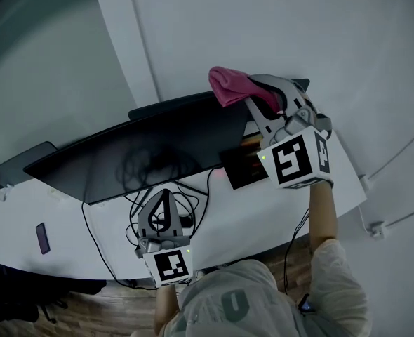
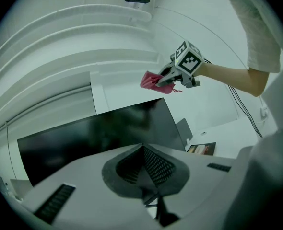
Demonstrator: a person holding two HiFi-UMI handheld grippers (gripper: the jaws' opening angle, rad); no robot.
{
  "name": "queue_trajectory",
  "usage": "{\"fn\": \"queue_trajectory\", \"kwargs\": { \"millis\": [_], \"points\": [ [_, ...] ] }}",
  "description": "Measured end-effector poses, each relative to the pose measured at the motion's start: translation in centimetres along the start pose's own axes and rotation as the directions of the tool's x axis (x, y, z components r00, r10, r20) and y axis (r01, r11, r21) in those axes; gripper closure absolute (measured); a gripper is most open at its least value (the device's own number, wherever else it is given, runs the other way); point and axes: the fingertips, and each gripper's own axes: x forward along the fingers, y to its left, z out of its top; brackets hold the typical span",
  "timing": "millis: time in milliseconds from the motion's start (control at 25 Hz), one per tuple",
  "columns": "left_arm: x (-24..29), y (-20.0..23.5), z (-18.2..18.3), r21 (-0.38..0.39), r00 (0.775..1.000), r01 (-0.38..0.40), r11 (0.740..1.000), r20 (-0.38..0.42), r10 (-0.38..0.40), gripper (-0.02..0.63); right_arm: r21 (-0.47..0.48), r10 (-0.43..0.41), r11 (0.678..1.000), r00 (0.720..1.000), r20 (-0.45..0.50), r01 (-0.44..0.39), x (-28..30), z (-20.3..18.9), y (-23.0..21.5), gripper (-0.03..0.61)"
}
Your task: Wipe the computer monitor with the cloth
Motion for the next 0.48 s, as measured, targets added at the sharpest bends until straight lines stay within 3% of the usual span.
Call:
{"fn": "queue_trajectory", "kwargs": {
  "millis": [120,200,320,360,480],
  "points": [
    [-0.6,0.9,0.5,0.002,1.0,-0.025,1.0,0.006,0.025,0.609,0.077,-0.058,0.996,0.991,0.124,0.048,-1.4,4.2,-0.4,0.522],
    [-1.1,1.6,1.0,-0.015,0.999,-0.043,0.999,0.021,0.044,0.609,0.211,-0.111,0.975,0.973,0.204,0.067,-2.2,6.2,-0.1,0.522],
    [-2.1,2.7,2.1,-0.007,0.997,-0.073,0.997,0.022,0.073,0.609,0.527,-0.215,0.849,0.933,0.288,0.033,-2.9,7.7,1.8,0.522],
    [-2.4,3.1,2.5,0.005,0.997,-0.08,0.997,0.019,0.08,0.609,0.582,-0.221,0.813,0.932,0.286,0.015,-2.9,7.7,3.0,0.522],
    [-3.6,3.7,3.1,-0.003,0.995,-0.099,0.995,0.008,0.099,0.609,0.657,-0.191,0.753,0.948,0.253,-0.024,-2.9,6.7,7.6,0.522]
  ]
}}
